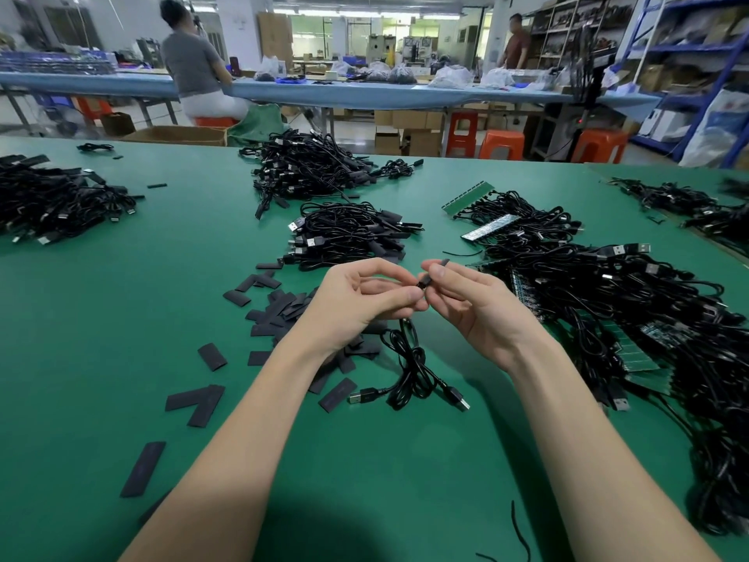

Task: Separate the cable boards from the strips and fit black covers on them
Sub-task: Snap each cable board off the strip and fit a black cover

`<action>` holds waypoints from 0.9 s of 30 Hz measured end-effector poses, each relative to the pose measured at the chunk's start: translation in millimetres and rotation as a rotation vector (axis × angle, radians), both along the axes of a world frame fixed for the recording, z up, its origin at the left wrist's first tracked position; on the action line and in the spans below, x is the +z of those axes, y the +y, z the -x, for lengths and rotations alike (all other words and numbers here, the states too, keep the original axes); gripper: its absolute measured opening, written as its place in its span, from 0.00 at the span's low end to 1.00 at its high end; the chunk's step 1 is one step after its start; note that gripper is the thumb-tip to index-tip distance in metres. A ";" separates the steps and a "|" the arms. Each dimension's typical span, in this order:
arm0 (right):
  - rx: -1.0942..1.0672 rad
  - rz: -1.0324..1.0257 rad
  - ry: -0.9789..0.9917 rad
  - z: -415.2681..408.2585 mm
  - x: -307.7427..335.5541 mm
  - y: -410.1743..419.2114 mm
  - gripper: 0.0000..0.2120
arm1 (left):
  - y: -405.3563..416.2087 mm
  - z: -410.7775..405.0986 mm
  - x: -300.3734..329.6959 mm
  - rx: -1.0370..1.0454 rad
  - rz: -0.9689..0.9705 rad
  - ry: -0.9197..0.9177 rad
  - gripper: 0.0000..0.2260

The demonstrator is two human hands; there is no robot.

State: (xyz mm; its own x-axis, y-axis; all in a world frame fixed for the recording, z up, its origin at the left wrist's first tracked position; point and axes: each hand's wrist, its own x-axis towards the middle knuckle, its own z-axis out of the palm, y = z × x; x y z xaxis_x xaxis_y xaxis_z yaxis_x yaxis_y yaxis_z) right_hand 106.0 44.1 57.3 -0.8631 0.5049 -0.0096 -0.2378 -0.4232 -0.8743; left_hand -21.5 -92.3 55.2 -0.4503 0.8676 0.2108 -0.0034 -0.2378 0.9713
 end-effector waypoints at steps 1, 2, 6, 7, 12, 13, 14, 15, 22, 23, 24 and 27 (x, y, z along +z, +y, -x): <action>-0.003 0.002 0.003 0.2 -0.1 0.2 0.10 | 0.0 -0.3 0.6 0.009 0.009 0.002 0.05; -0.001 -0.002 0.004 0.4 -0.1 0.0 0.11 | -0.2 -0.3 0.9 0.025 0.016 0.009 0.05; 0.026 -0.036 -0.004 0.1 -0.2 -0.6 0.12 | -0.9 -0.2 -0.6 0.057 0.018 0.035 0.05; 0.032 -0.045 -0.008 -0.4 -0.2 -0.6 0.12 | -1.2 0.0 -1.1 0.060 0.014 0.039 0.04; 0.013 -0.098 -0.012 1.1 0.0 -5.4 0.15 | -0.3 0.9 -3.8 0.083 0.001 0.047 0.04; -0.014 -0.132 -0.005 2.2 0.3 -7.2 0.16 | -0.3 1.2 -4.3 0.092 -0.002 0.037 0.04; -0.045 -0.167 0.011 3.6 0.7 -9.1 0.17 | -0.5 1.4 -4.7 0.099 -0.009 0.023 0.04; -0.076 -0.199 0.032 4.7 1.4 -11.0 0.17 | -0.6 1.5 -5.0 0.101 -0.014 0.008 0.04; -0.205 -0.231 0.088 9.6 1.8 -18.3 0.10 | 0.2 -0.1 -4.7 0.102 -0.018 -0.036 0.04; -0.210 -0.213 0.085 9.9 1.8 -18.4 0.11 | -0.1 -0.2 -4.5 0.101 -0.013 -0.037 0.04; -0.213 -0.200 0.080 10.1 2.0 -18.0 0.11 | -0.2 -0.4 -4.3 0.100 -0.008 -0.035 0.04; -0.212 -0.192 0.070 9.5 3.5 -16.4 0.11 | -0.5 -0.6 -3.4 0.095 0.000 -0.029 0.04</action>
State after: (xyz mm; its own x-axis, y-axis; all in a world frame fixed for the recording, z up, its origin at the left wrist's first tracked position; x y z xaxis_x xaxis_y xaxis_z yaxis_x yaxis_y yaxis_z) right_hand 96.5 27.7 60.8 -0.7335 0.6608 0.1591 -0.3655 -0.1861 -0.9120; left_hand -20.9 -92.8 51.8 -0.5363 0.8209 0.1962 -0.0094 -0.2382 0.9712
